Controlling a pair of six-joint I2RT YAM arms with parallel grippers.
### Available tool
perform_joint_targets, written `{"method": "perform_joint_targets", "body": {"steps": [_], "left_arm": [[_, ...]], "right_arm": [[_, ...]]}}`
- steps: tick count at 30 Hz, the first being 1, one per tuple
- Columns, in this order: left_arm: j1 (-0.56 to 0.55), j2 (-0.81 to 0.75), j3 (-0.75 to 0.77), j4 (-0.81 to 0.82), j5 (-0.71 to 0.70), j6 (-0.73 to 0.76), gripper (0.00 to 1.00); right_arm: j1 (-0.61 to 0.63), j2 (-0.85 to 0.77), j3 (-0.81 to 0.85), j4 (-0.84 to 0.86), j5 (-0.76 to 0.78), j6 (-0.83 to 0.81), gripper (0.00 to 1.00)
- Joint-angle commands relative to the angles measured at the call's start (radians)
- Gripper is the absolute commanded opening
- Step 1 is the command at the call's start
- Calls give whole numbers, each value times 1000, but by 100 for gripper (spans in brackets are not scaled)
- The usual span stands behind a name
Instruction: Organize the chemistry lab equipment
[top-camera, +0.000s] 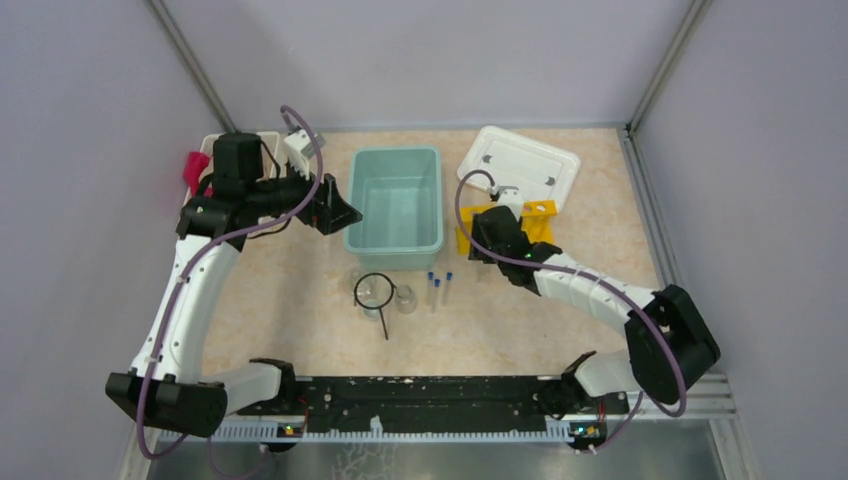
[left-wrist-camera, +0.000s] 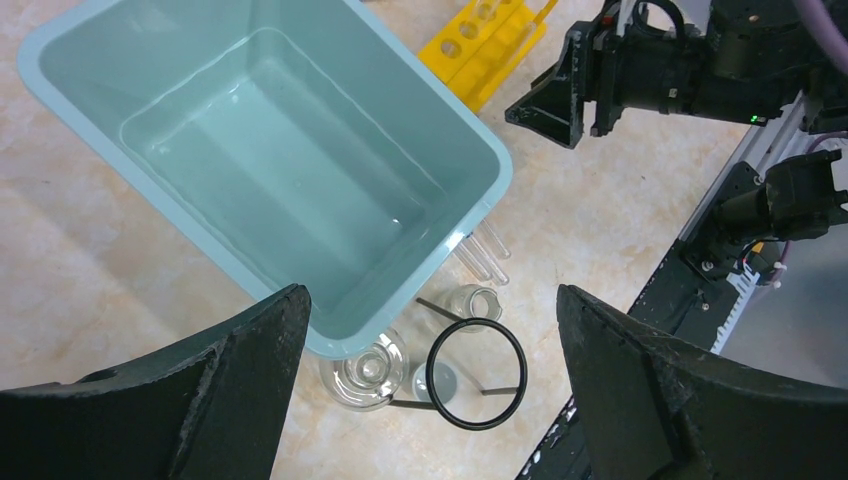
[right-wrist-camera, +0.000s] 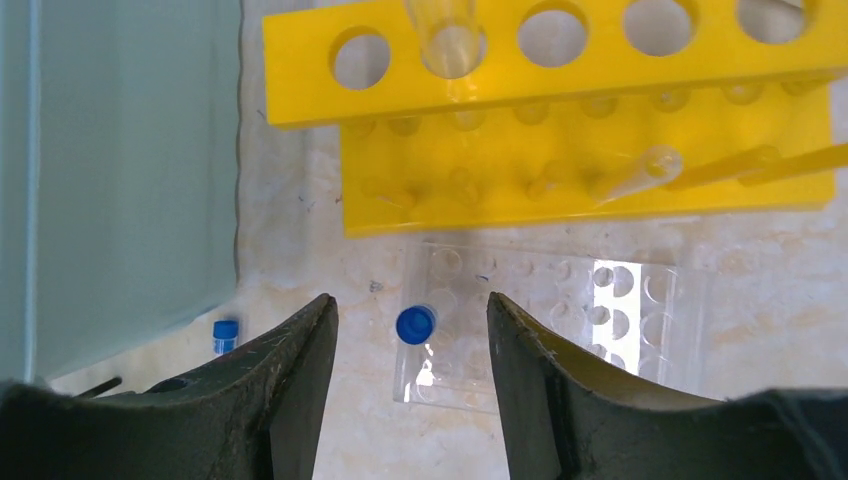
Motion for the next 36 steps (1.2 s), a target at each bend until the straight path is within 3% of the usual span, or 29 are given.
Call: {"method": "perform_joint_targets", "body": {"steps": [1, 6, 15, 23, 36], "left_arm": [[4, -7, 30, 2, 7, 7, 99], [5, -5, 26, -7, -24, 11, 99], [5, -5, 37, -30, -38, 8, 99], [5, -13, 53, -46, -40, 20, 99], [5, -14, 50, -46, -37, 35, 99]], "right_arm": [[-1, -129, 16, -104, 105, 101, 56], [55, -168, 67, -217, 31, 198, 48], [164, 68, 163, -245, -91, 317, 36], [177, 254, 210, -211, -122, 343, 35], [180, 332, 207, -182, -80, 367, 35]]}}
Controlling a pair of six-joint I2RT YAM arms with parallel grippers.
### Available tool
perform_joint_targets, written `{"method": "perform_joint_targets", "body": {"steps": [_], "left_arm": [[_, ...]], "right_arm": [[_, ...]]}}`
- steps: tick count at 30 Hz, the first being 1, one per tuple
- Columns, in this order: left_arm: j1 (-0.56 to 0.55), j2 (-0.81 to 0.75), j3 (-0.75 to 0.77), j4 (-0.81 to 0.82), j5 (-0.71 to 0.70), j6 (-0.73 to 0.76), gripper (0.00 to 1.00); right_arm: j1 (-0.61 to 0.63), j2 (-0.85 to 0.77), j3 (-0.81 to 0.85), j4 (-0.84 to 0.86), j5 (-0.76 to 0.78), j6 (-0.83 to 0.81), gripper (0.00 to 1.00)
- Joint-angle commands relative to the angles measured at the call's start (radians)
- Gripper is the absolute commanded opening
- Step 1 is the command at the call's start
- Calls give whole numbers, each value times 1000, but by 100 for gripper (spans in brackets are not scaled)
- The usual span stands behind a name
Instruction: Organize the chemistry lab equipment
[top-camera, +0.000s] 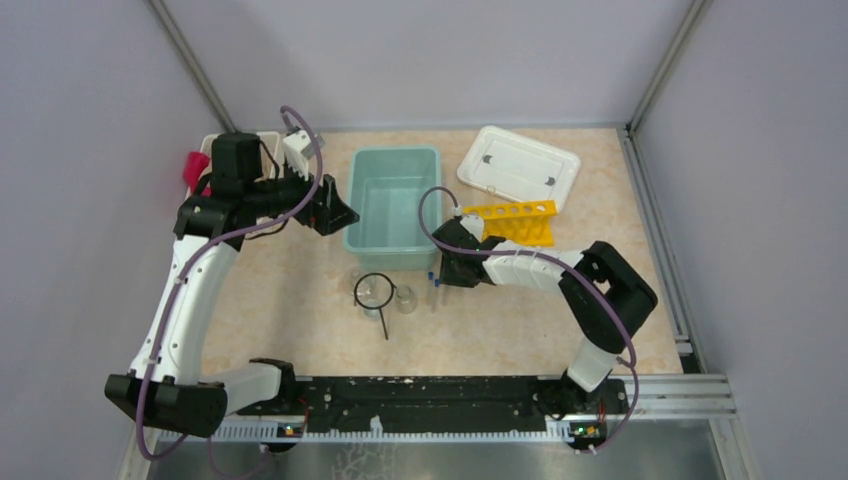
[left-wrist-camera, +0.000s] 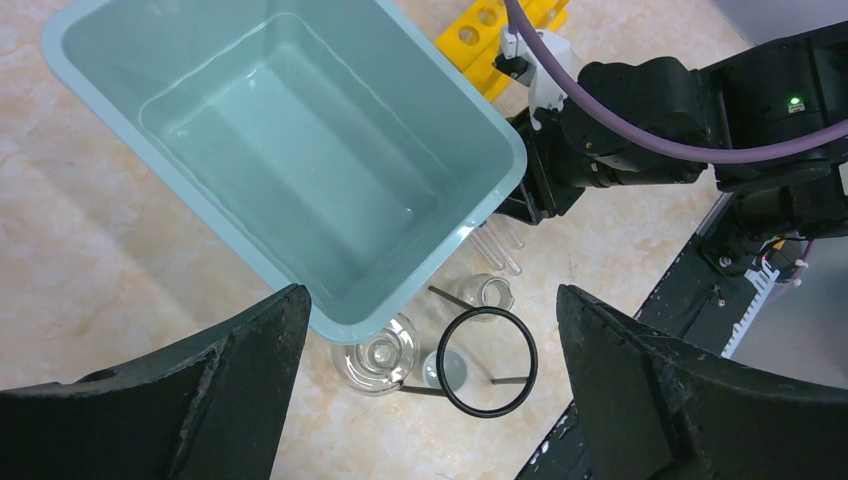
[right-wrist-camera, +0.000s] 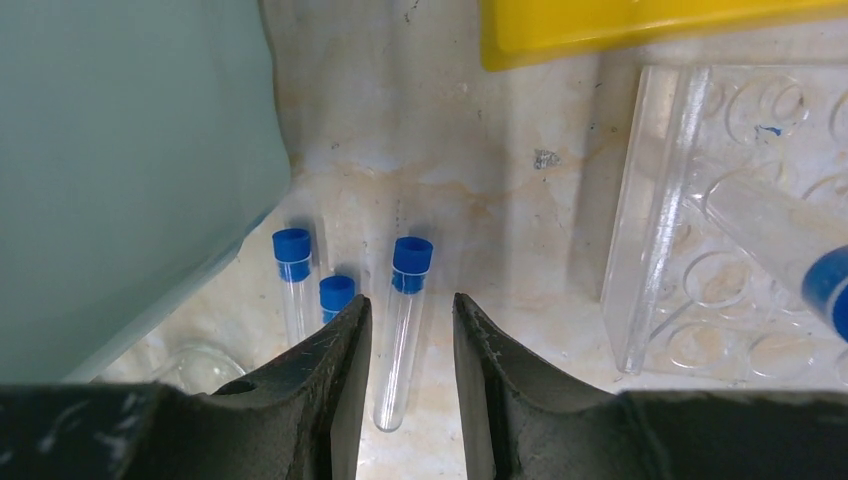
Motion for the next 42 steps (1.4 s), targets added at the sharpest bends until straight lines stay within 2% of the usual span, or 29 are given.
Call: {"method": "perform_joint_targets", "body": {"steps": [1, 10, 23, 30, 42], "left_arm": [[5, -15, 29, -2, 4, 12, 99], [5, -15, 43, -11, 7, 16, 99], [5, -13, 61, -8, 22, 10, 99], [5, -16, 64, -15, 22, 13, 99], [5, -17, 73, -24, 25, 20, 99]], "right_arm": [[16, 21, 13, 41, 42, 28, 34], [18, 30, -51, 53, 106, 55, 30], [58, -32, -67, -54, 253, 59, 28], [75, -22, -100, -5, 204, 64, 25], [85, -84, -54, -35, 189, 52, 1]]}}
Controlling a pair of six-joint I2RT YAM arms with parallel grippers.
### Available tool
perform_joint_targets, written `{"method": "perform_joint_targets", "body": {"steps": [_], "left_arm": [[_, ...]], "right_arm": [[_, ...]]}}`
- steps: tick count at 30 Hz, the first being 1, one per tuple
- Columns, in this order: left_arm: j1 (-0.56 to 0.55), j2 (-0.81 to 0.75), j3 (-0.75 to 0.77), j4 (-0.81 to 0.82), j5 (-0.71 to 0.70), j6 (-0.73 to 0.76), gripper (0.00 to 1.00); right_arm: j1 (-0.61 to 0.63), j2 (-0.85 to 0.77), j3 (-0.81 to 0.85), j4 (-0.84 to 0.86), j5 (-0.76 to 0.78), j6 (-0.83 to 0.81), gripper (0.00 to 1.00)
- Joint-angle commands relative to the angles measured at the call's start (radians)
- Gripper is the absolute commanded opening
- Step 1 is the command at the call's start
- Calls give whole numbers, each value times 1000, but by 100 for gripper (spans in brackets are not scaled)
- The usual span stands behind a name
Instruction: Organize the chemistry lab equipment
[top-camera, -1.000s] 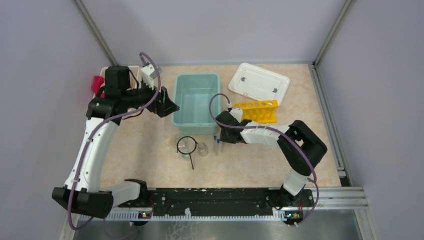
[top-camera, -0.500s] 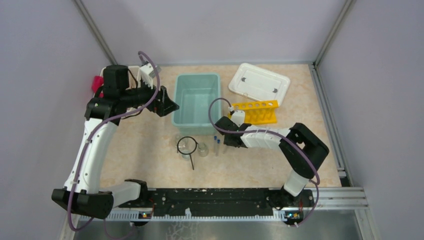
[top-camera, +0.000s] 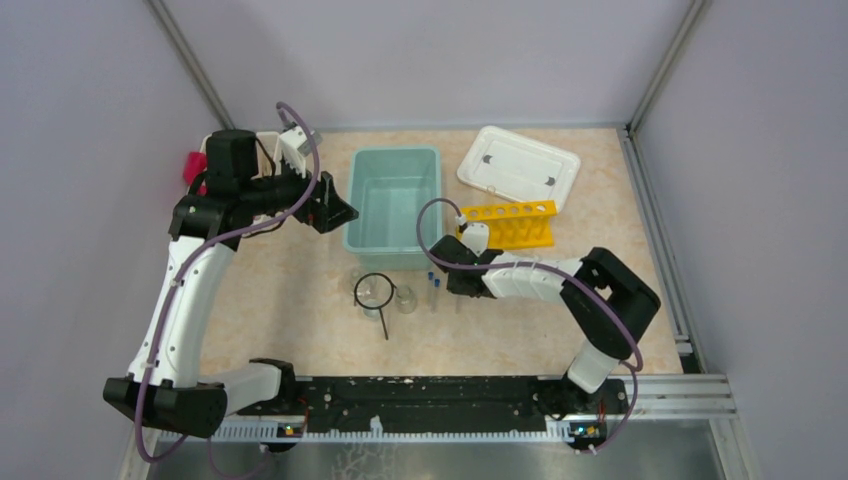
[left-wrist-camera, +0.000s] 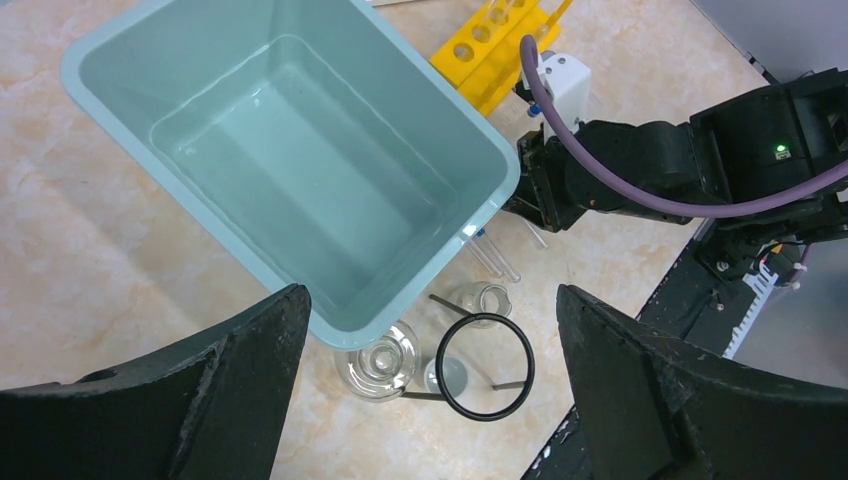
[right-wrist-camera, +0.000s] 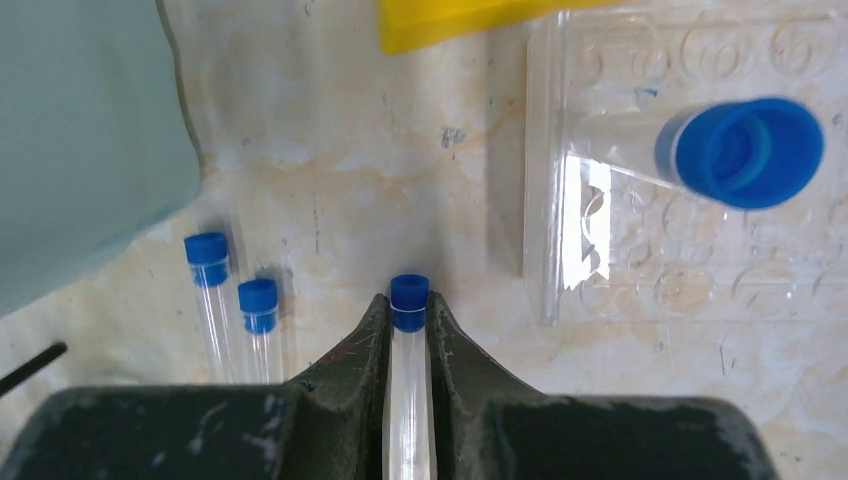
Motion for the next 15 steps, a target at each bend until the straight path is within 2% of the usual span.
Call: {"method": "perform_joint_targets", "body": {"steps": [1, 6, 12, 15], "left_arm": [[5, -14, 38, -19, 23, 18, 99], [5, -26, 9, 5, 85, -28, 99], [5, -79, -93, 111, 233, -137, 99], [5, -76, -106, 127, 278, -154, 99]], "right_arm": [[17, -87, 24, -61, -30, -5, 0], [29, -276, 44, -98, -40, -1, 0], [73, -456, 156, -223, 40, 32, 0], [110, -525, 213, -223, 91, 26, 0]]}}
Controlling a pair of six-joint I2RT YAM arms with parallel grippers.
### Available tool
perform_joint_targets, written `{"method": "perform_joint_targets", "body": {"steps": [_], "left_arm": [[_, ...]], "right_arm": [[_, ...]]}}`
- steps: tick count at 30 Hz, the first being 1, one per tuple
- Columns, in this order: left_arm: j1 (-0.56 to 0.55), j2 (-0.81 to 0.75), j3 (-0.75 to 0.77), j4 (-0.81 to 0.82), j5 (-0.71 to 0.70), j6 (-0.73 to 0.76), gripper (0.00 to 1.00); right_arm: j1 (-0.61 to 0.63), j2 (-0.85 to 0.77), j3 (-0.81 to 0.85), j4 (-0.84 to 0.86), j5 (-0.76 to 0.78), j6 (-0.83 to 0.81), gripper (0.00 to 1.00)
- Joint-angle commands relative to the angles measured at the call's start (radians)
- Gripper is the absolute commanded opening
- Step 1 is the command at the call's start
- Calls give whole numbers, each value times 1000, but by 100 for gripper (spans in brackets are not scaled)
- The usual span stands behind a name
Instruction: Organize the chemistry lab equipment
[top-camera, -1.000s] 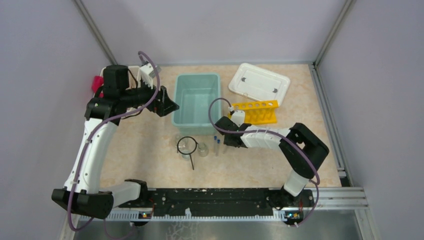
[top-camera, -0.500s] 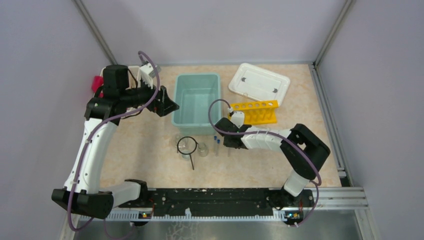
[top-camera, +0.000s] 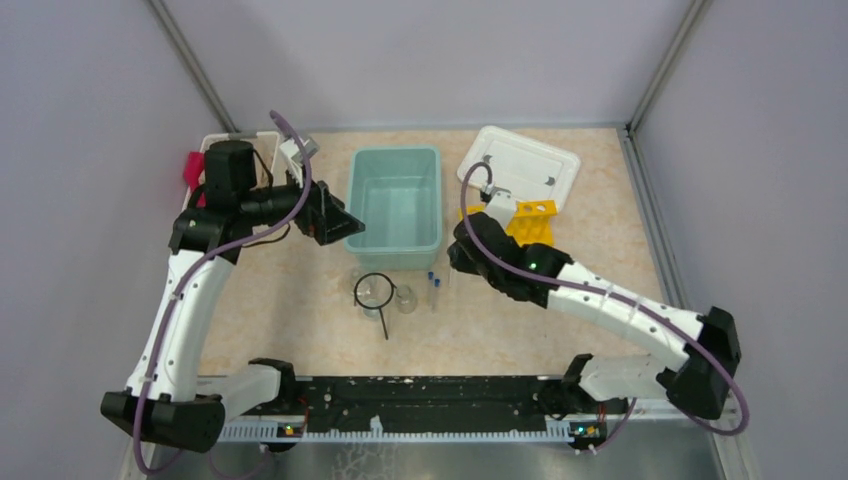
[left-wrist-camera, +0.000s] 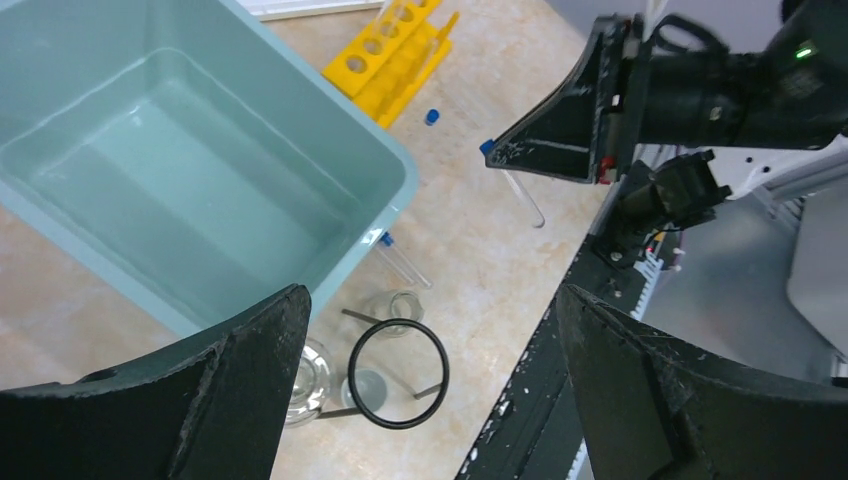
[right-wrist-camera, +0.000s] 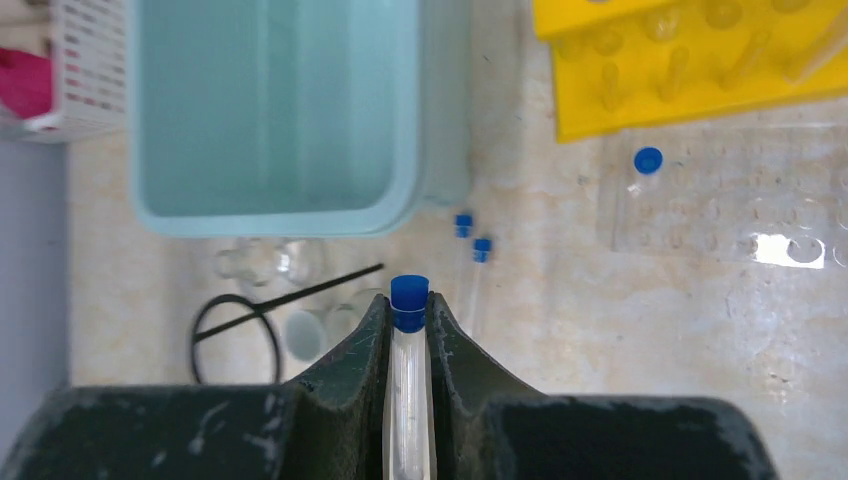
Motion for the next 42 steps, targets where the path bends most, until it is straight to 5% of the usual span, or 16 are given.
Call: {"method": "perform_joint_targets", "body": {"steps": [1, 14, 28, 42], "left_arm": [[4, -9, -27, 71, 143, -57, 99], [-113, 12, -127, 166, 218, -166, 97], [-135, 61, -140, 150, 168, -132, 61], [-135, 81, -102, 139, 211, -129, 14]], "right_arm": [[58, -103, 121, -27, 100, 4, 0], [145, 150, 432, 265, 71, -109, 0], [172, 187, 441, 328, 68, -93, 0], [172, 199, 457, 351, 22, -91, 0]]}}
